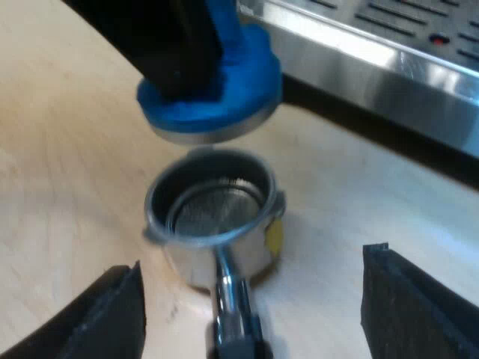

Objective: Grind coffee beans and then tamp

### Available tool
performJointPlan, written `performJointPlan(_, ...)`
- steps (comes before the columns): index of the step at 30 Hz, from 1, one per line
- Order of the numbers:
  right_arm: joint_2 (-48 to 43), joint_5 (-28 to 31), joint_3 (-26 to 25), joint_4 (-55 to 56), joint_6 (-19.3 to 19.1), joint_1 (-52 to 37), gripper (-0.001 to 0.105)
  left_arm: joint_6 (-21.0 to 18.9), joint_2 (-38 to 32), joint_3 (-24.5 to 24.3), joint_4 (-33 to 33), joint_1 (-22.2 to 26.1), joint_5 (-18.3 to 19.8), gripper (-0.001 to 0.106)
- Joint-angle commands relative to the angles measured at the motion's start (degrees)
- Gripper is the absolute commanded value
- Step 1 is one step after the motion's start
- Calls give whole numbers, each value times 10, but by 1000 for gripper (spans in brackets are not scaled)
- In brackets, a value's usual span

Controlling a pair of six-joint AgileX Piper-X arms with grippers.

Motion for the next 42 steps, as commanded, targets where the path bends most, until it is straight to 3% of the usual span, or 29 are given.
performJointPlan(1,1,2,1,-22,-2,0,62,-6,-21,-5,19,-3,-23,0)
performJointPlan(6,1,2,1,-56,-17,0,62,-6,-58,-5,29,22,-26,0)
performJointPlan(15,1,2,1,-59,-20,0,62,21,-104,-5,84,162,-26,0)
performJointPlan(18,1,1,1,-59,-20,0,62,21,-106,0,92,213,0,0)
performJointPlan(21,1,-20,1,-59,-20,0,62,21,-106,8,90,258,13,0)
performJointPlan(23,1,-65,1,-59,-34,0,62,21,-106,16,83,277,13,0)
performJointPlan(30,1,-89,1,-59,-50,0,62,21,-106,48,49,279,13,0)
performJointPlan(32,1,-89,1,-59,-50,0,62,17,-106,89,9,279,13,0)
performJointPlan(38,1,-89,1,-59,-50,0,62,3,-92,147,-48,279,13,0)
performJointPlan(42,1,-89,1,-59,-50,0,62,-8,-55,152,-71,279,13,0)
